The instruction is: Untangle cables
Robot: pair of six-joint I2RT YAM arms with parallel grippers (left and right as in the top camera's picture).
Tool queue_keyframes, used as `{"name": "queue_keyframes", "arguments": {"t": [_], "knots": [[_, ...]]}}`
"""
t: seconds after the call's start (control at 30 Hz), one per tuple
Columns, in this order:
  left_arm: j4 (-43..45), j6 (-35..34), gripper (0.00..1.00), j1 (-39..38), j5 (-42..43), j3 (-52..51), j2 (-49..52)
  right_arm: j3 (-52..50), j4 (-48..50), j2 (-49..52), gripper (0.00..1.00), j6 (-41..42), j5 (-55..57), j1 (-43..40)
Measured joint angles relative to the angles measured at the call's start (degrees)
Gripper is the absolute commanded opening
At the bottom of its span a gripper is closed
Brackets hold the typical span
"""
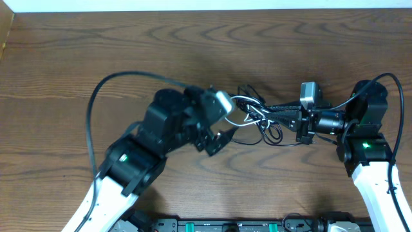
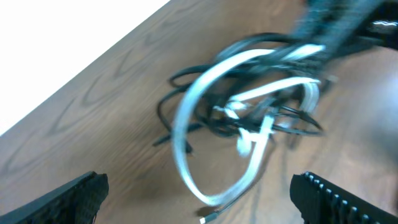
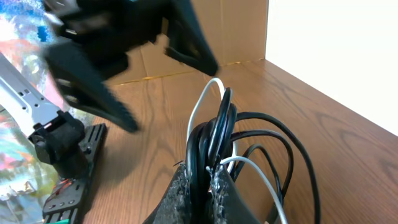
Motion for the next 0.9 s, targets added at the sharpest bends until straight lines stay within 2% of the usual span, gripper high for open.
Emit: {"name": "queue_keyframes", "arguments": {"t": [0.17, 0.37, 0.73, 0.77, 0.87, 0.9], "knots": [[-4.5, 6.5, 0.98, 0.0, 3.9, 0.1, -4.2, 0.0, 0.0, 0.0, 0.01, -0.1, -0.9, 0.0], [-5.2, 11.8, 0.98, 0.0, 5.2, 0.1, -3.3, 0.0, 0.1, 0.0, 0.01, -2.9, -6.1, 0.0], [-0.2, 14.4, 1.00, 0.0, 9.6, 0.1, 0.5, 0.0, 0.3, 0.0, 0.01, -6.0, -10.7, 0.3], [-0.2, 14.4, 0.94, 0.0, 10.3, 0.1, 0.9, 0.0, 0.3, 0.0, 0.01, -6.2, -10.8, 0.5], [-0.2, 14.4, 0.63, 0.0, 13.6, 0.1, 1.9, 0.0, 0.3, 0.0, 0.01, -6.8, -10.9, 0.5], [-0.2, 14.7, 0.60, 0.0, 14.3, 0.1, 2.1, 0.0, 0.3, 0.0, 0.01, -6.9, -10.9, 0.5]]}}
